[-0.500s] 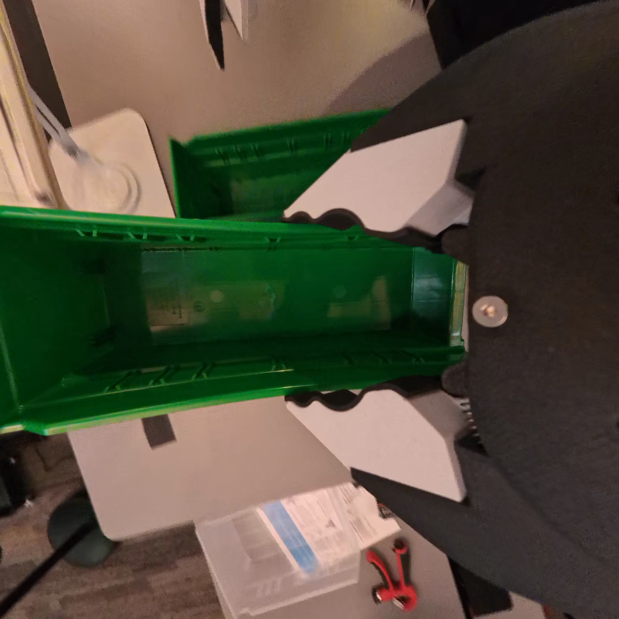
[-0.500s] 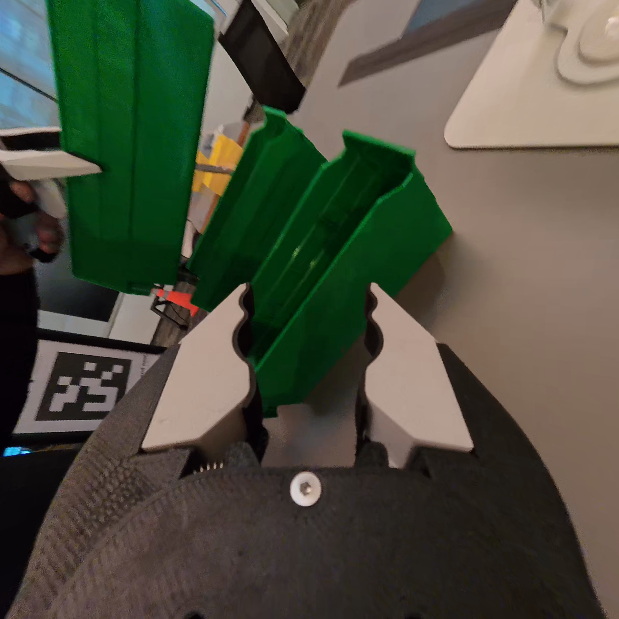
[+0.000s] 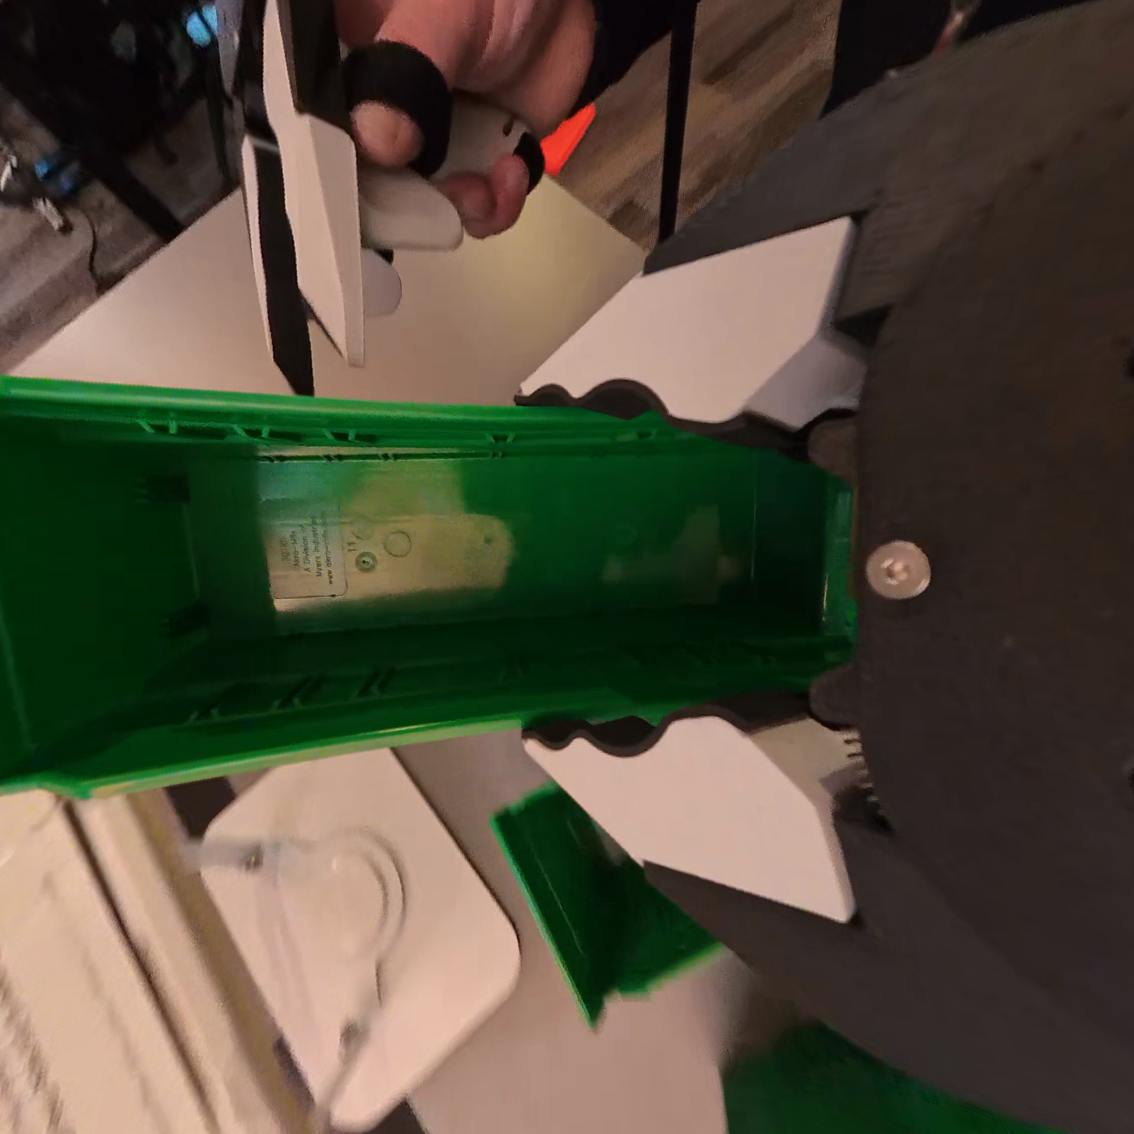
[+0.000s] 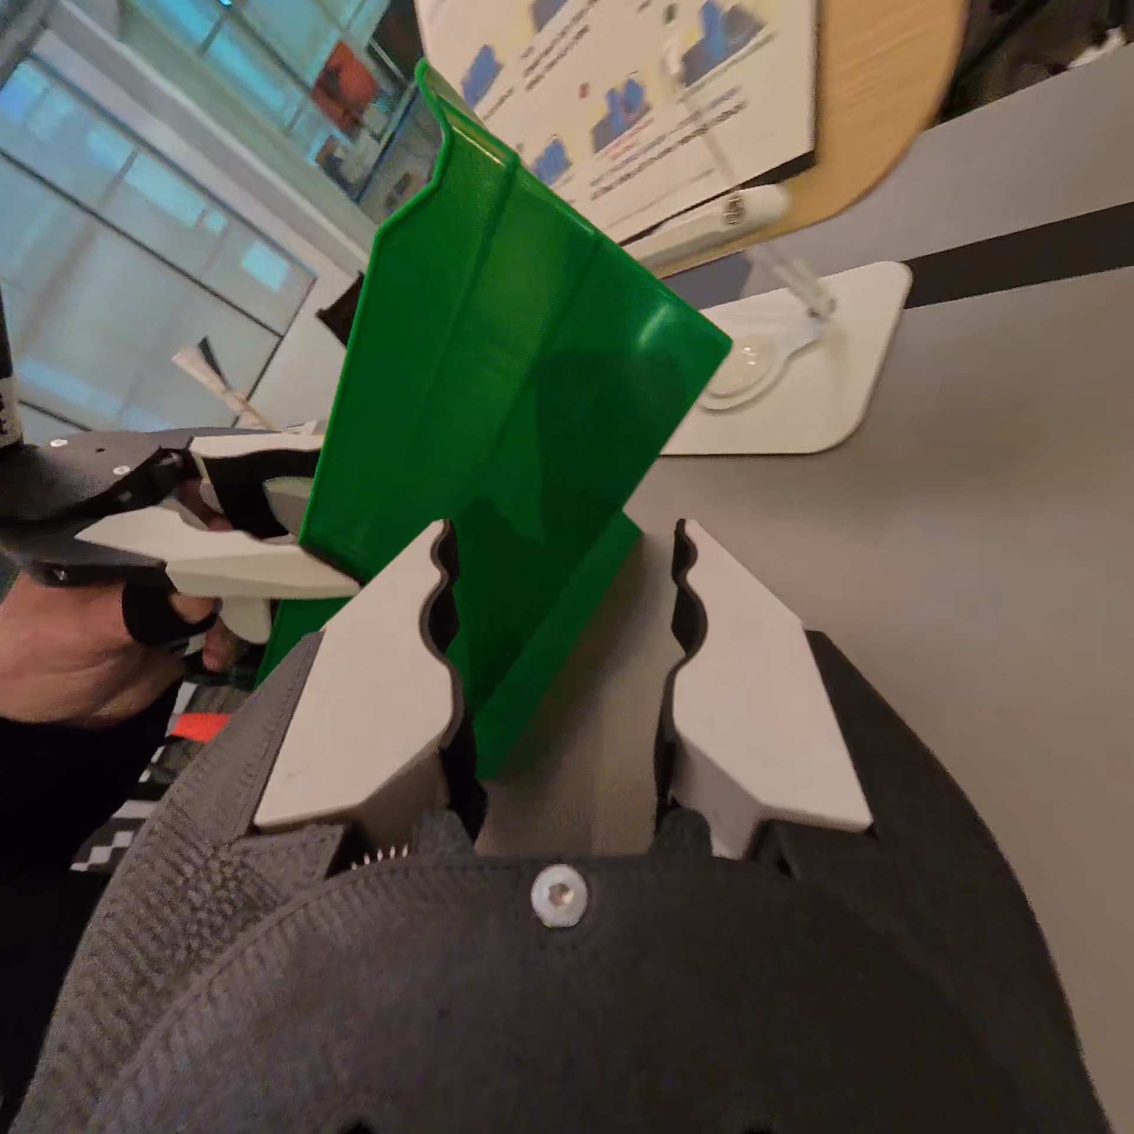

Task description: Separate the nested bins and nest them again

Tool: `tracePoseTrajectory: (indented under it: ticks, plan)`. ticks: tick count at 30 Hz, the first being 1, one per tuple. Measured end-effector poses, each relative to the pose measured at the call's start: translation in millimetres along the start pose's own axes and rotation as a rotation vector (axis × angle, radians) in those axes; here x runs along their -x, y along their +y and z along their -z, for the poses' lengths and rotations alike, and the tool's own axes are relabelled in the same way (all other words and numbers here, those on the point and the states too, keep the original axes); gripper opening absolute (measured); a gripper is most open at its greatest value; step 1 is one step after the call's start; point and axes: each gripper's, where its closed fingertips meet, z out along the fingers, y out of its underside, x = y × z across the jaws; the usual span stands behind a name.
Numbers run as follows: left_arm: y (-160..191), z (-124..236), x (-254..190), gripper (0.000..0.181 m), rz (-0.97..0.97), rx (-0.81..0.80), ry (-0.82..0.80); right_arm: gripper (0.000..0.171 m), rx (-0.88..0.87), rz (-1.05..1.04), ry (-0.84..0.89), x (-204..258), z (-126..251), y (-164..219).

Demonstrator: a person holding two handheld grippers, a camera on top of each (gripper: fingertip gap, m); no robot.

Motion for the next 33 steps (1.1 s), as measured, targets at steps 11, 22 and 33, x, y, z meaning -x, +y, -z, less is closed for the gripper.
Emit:
tracePoseTrajectory:
  ticks: [11,22,33]
  plan:
    - [82,-109,-19,0.104,0.127,0.212,0.048,0.06,0.189,-0.132,0.101,-93,-23,89]
    - [94,-102,-47,0.124,0.223,0.177,0.148,0.067,0.28,-0.179,0.066,-121,-40,99]
    - [106,-98,-60,0.12,0.165,0.224,0.242,0.061,0.356,-0.207,0.087,-119,-39,128]
